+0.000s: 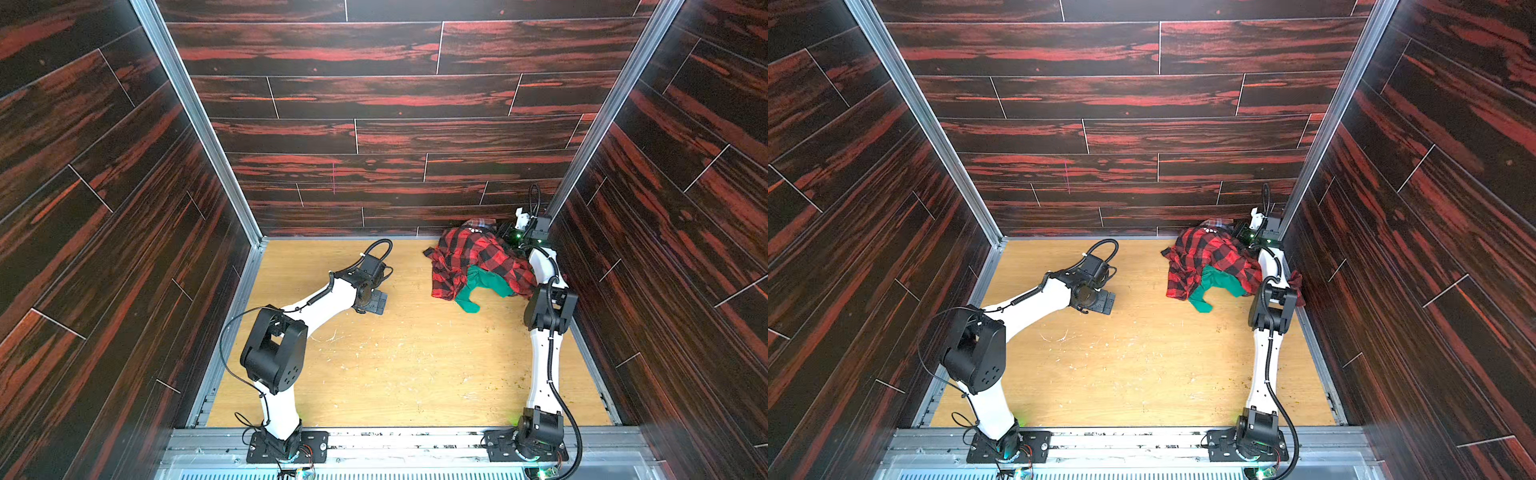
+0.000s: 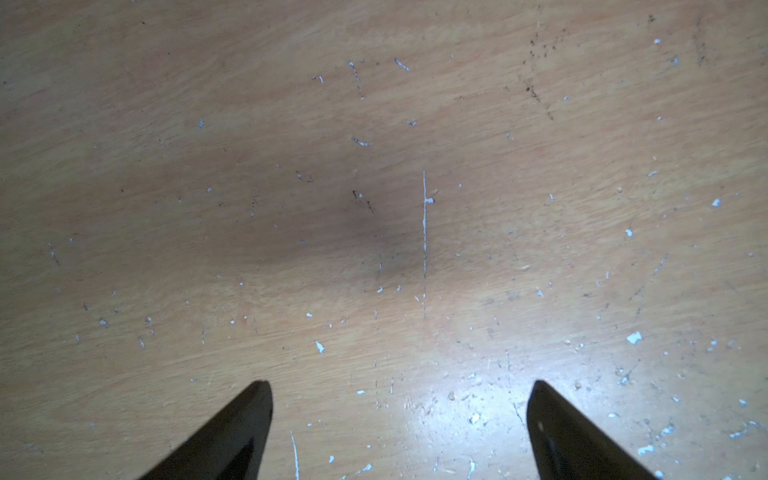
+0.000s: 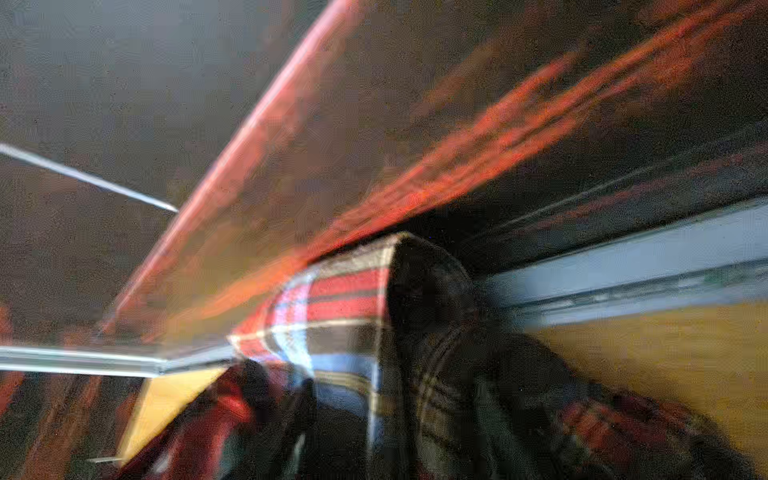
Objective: Pick out a specific cloth from the pile
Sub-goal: 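Grasp the brown plaid shirt under the red check shirt with the right gripper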
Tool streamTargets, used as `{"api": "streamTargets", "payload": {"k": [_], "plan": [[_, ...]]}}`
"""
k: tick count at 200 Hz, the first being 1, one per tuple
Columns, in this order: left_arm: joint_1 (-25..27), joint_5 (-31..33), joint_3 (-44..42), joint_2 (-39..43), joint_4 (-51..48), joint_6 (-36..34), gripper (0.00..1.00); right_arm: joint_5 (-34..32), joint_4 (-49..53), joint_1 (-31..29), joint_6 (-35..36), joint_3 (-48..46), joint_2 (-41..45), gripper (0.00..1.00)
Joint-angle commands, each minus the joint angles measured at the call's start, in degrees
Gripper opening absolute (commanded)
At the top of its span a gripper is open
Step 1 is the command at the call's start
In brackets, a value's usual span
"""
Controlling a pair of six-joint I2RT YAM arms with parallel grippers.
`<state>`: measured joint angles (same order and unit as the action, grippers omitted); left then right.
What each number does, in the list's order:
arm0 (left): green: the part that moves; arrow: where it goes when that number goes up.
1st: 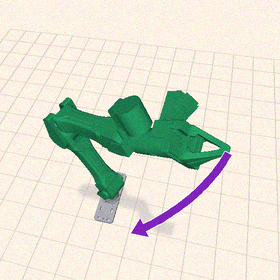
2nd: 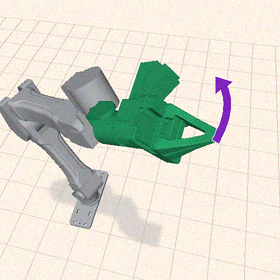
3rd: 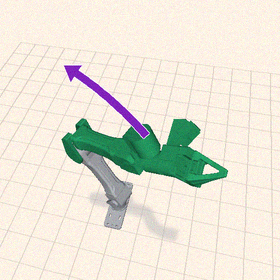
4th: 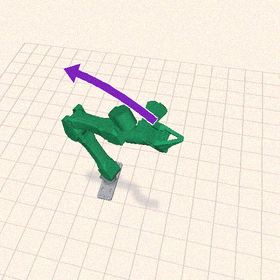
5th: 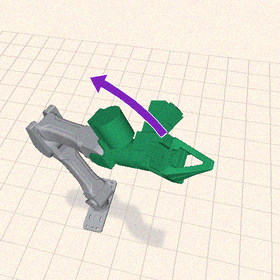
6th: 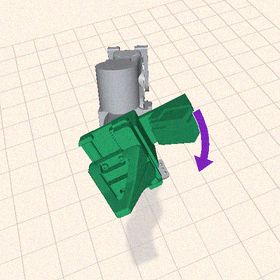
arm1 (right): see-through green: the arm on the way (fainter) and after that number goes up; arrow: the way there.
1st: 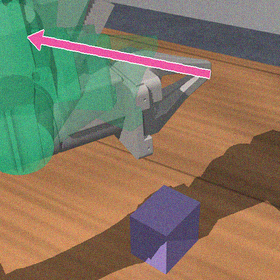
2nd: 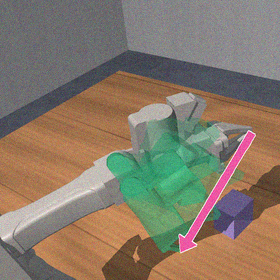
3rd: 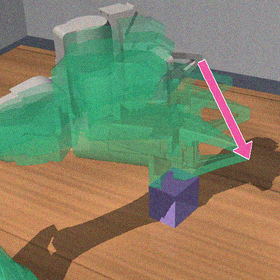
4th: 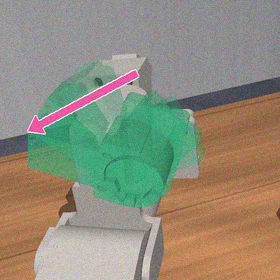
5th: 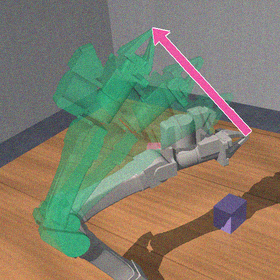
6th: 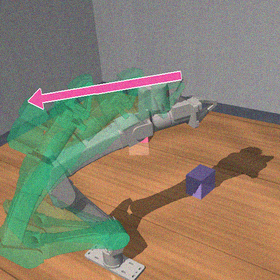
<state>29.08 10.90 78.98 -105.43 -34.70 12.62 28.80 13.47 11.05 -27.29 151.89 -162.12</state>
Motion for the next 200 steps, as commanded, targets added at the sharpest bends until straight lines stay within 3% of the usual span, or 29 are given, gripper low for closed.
{"api": "streamTargets", "payload": {"k": [1, 24, 45, 89, 143, 200], "plan": [[-0.4, -0.4, 1.3, 0.6, -2.3, -0.9, 0.98, 3.8, -2.7, -1.0, -0.9, 0.7, -3.0, 0.43], [-0.4, -0.9, 0.5, 1.0, -2.1, -0.9, 0.98, 4.9, -6.3, -1.4, 0.0, -0.1, -0.6, 0.25], [-0.4, -1.3, -0.9, 1.9, -1.2, -0.8, 0.98, 4.3, -7.8, -1.4, -0.1, 0.0, 1.9, 0.00], [-0.4, -1.6, -5.2, 4.7, 1.3, 0.2, 0.98, 5.9, -5.0, -1.3, 1.8, -0.2, 7.1, 0.00], [-0.4, -2.4, -10.4, 8.2, 6.9, 0.1, 0.98, 9.0, 6.5, -1.5, 10.8, 0.0, 14.9, 0.00], [-0.4, -5.1, -14.1, 9.7, 10.9, -1.2, 0.98, 4.0, 17.2, -2.0, 23.7, 0.9, 24.9, 0.00]]}}
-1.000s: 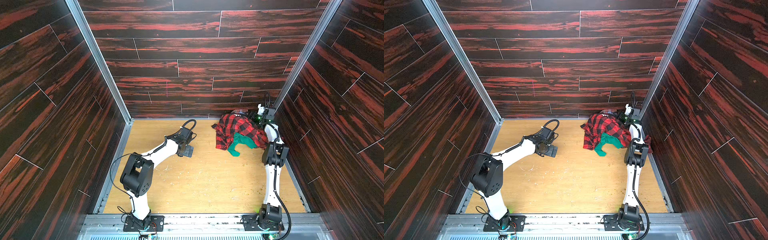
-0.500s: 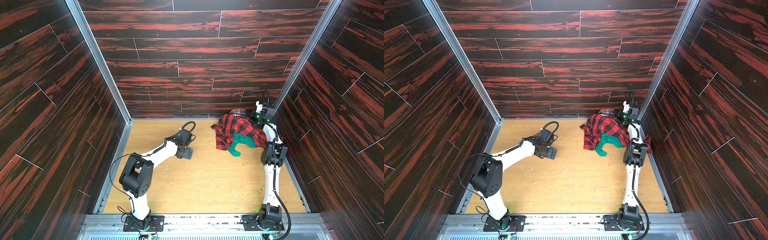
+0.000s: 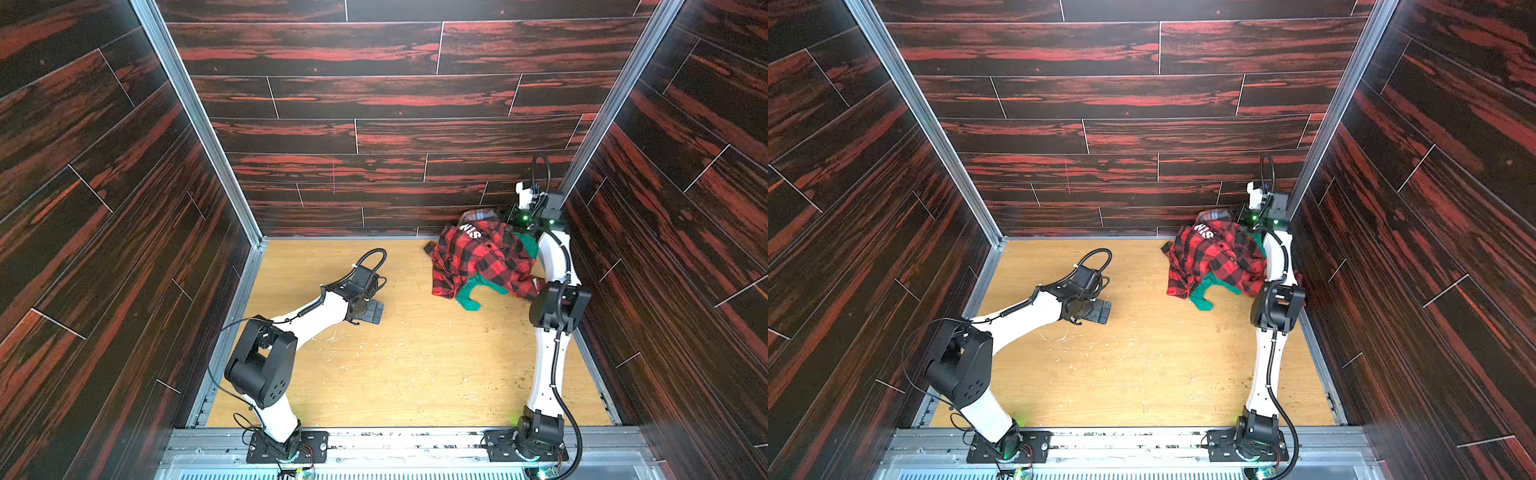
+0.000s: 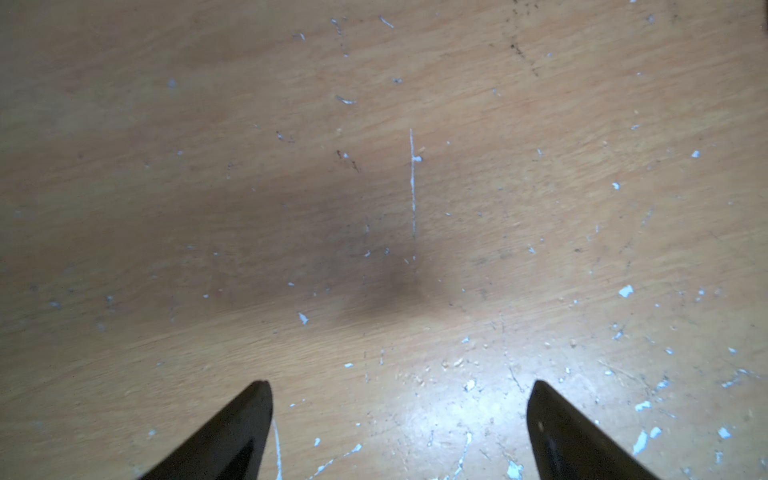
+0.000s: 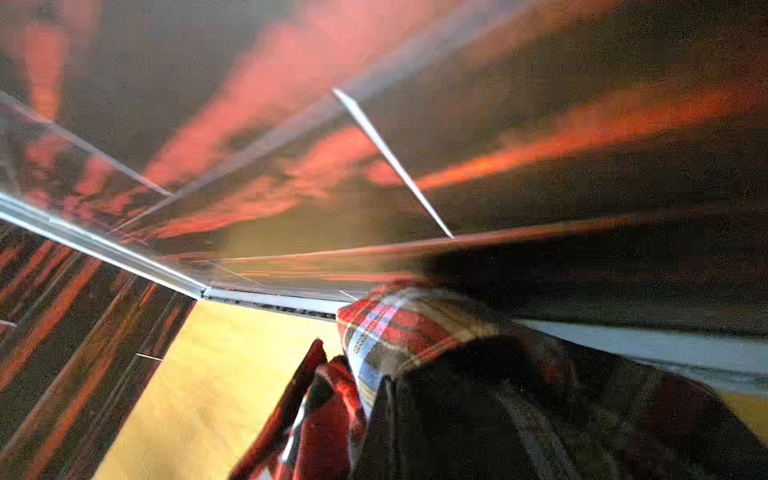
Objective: Pick out a specific cloth from the pile
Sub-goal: 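Grasp the brown plaid shirt under the red check shirt with the right gripper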
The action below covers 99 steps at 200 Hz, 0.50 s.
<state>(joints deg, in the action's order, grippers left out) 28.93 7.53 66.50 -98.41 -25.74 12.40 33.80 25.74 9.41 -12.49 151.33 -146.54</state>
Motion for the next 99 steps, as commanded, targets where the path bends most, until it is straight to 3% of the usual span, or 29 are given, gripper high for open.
{"api": "streamTargets", "payload": {"k": [1, 49, 74, 99], "plan": [[-0.3, -1.7, -1.7, 2.7, 2.0, -1.0, 0.98, -1.1, 5.2, -0.4, 9.2, 1.5, 9.4, 0.00], [-0.3, -2.6, -4.1, 3.9, 4.1, -2.8, 0.98, -8.0, 11.7, -1.2, 16.2, -0.5, 17.0, 0.00], [-0.3, -2.6, -5.0, 4.2, 5.1, -3.1, 0.98, -3.5, 16.5, -1.7, 15.0, -7.3, 19.7, 0.00], [-0.3, -1.7, -6.0, 4.9, 5.0, -2.7, 0.98, -1.5, 17.9, -4.7, 18.0, -20.4, 24.6, 0.00]]}}
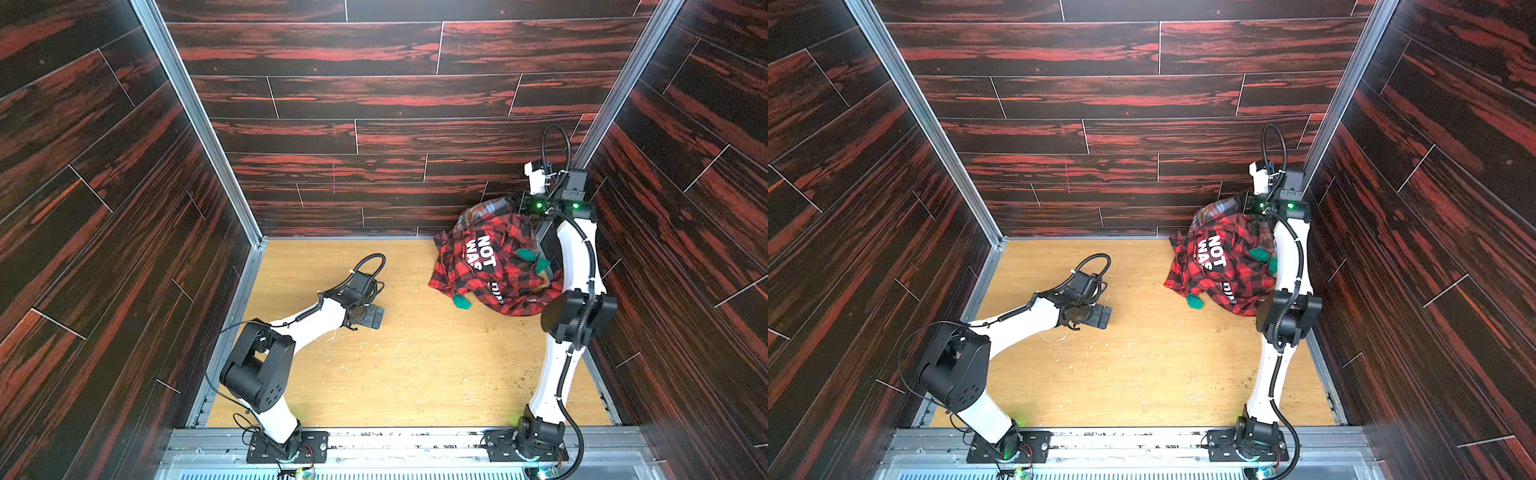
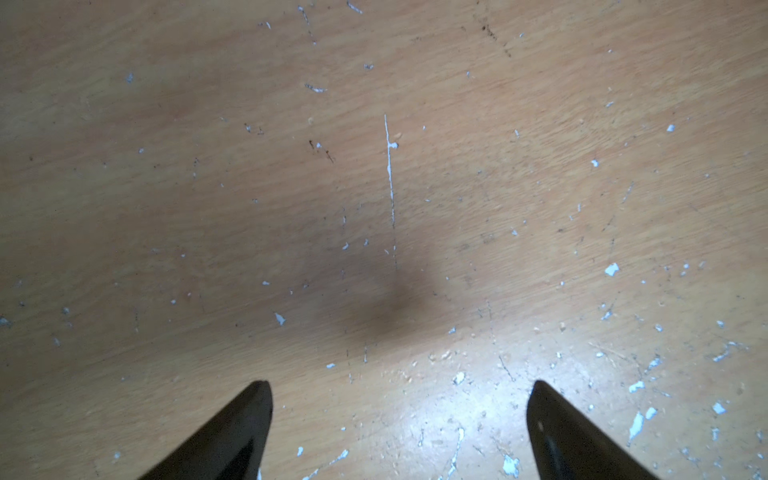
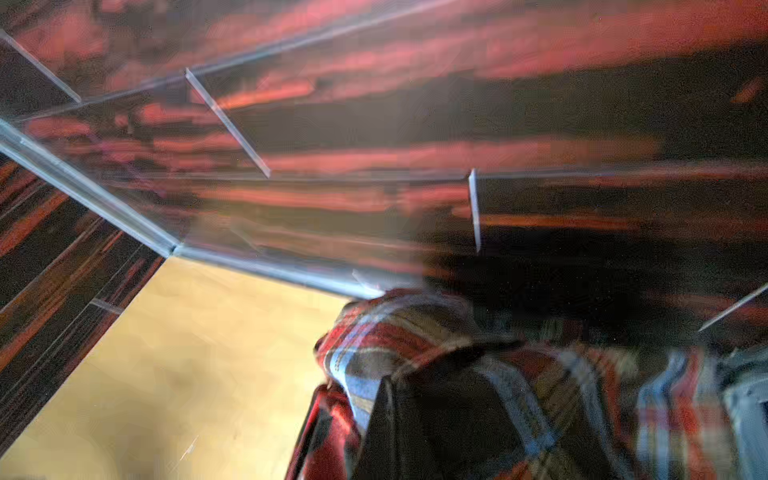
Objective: Pick out a specific cloth from the pile
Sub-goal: 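Grasp the brown plaid shirt under the red check shirt with the right gripper, then lift the brown plaid shirt out of the pile with the right gripper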
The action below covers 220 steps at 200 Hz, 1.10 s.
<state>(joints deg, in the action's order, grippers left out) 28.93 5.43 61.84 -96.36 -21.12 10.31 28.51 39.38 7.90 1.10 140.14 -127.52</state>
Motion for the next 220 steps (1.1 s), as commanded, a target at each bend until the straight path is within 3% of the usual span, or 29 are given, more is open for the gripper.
{"api": "streamTargets", "payload": {"k": [1, 25, 44, 70, 91, 109, 128, 148, 166, 187, 220], "plan": [[-0.3, 0.4, -1.4, 2.9, 0.4, -0.6, 0.98, 3.8, 4.3, -3.3, 4.6, -9.6, 5.7, 0.00], [-0.3, 1.0, -2.8, 3.8, 0.4, -0.2, 0.98, 2.5, 5.5, -5.6, 6.7, -15.7, 7.4, 0.02], [-0.3, 1.7, -3.2, 4.2, 0.2, 0.3, 0.98, 1.1, 6.2, -6.4, 7.5, -16.1, 6.9, 0.25], [-0.3, 2.0, -2.9, 4.0, 0.0, 1.1, 0.98, -0.7, 8.8, -6.4, 8.5, -9.0, 2.9, 0.45], [-0.3, 2.3, -2.3, 3.7, -0.2, 1.5, 0.98, -4.2, 11.1, -6.4, 9.1, -0.2, -2.3, 0.50], [-0.3, 2.6, -1.8, 3.4, -1.0, 1.7, 0.98, -8.1, 10.2, -6.5, 8.9, 2.8, -4.5, 0.55], [-0.3, 3.0, -1.4, 3.6, -1.8, 1.9, 0.98, -15.7, 8.9, -6.9, 8.5, 4.7, -6.0, 0.55], [-0.3, 3.2, -1.4, 3.6, -2.6, 1.9, 0.98, -19.4, 5.9, -7.0, 6.7, 6.7, -7.0, 0.56], [-0.3, 3.8, -1.1, 3.6, -3.5, 1.7, 0.98, -20.8, 4.0, -7.2, 6.3, 8.4, -7.0, 0.56], [-0.3, 4.1, -1.3, 3.3, -3.1, 1.6, 0.98, -17.1, 2.6, -7.3, 7.2, 9.2, -8.3, 0.60], [-0.3, 3.9, -0.3, 2.1, -3.4, 1.6, 0.98, -14.0, 7.8, -7.9, 6.9, 15.1, -14.4, 0.64]]}}
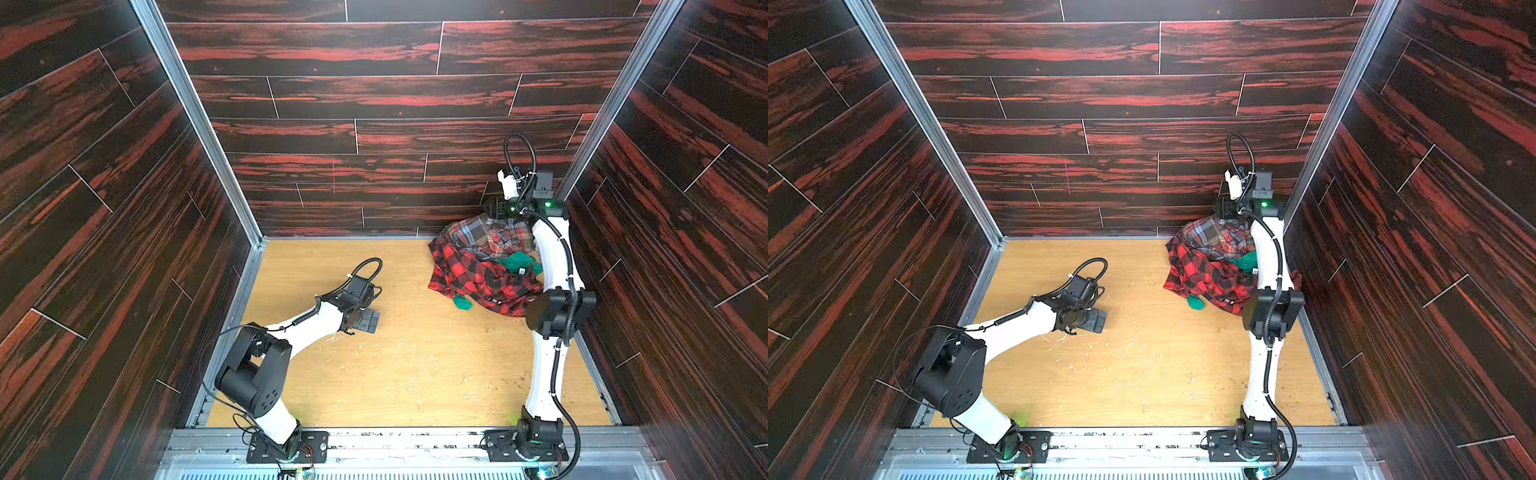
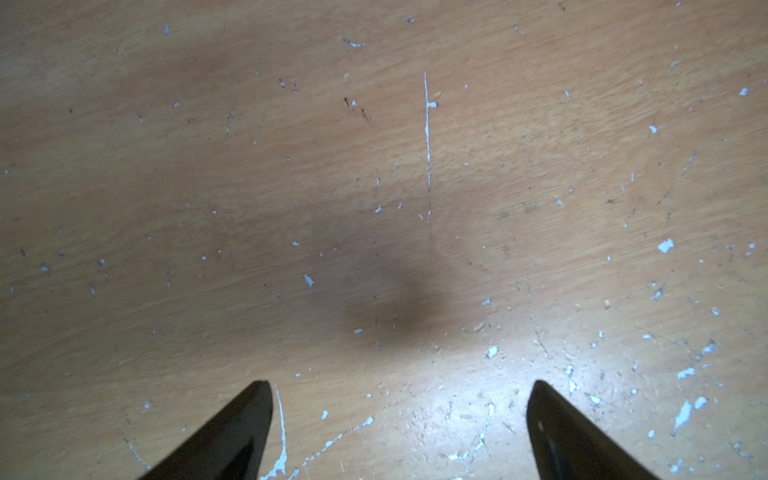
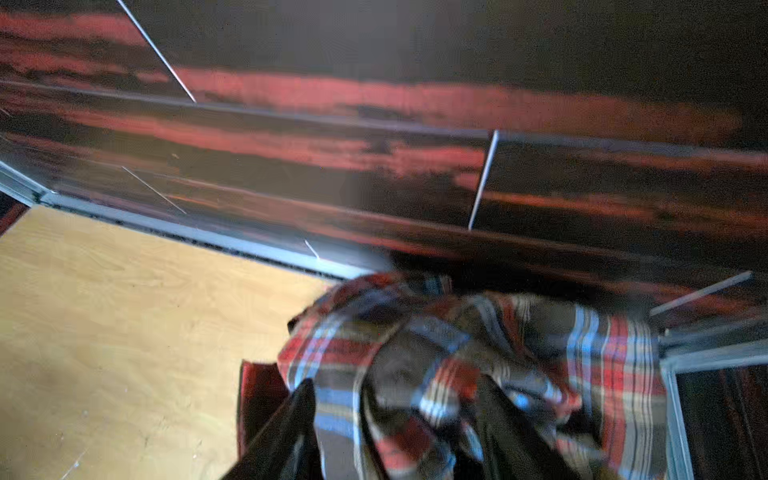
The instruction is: Pick out a specific cloth from the pile
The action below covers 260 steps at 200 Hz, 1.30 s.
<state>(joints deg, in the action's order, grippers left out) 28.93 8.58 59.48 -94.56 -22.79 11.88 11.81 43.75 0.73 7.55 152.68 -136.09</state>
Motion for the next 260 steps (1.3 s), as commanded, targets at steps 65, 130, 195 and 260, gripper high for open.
{"api": "streamTargets", "payload": {"k": [65, 130, 195, 260], "plan": [[-0.3, 0.3, 2.1, 0.2, -2.4, -0.5, 0.98, -8.2, 6.5, -3.3, 3.6, -6.6, -5.9, 0.31], [-0.5, 3.9, 4.2, 5.0, 1.5, -0.6, 0.98, -22.0, -19.8, -3.1, -4.0, 5.3, 4.9, 0.00], [-8.4, -5.7, -4.7, 26.1, 28.4, 8.8, 0.99, 7.2, -65.9, -14.1, -10.9, 10.7, 8.1, 0.00], [-14.2, 13.8, -8.8, 44.9, 11.0, 3.3, 0.99, 17.5, -70.4, -35.4, -22.2, 5.0, 2.5, 0.00]]}}
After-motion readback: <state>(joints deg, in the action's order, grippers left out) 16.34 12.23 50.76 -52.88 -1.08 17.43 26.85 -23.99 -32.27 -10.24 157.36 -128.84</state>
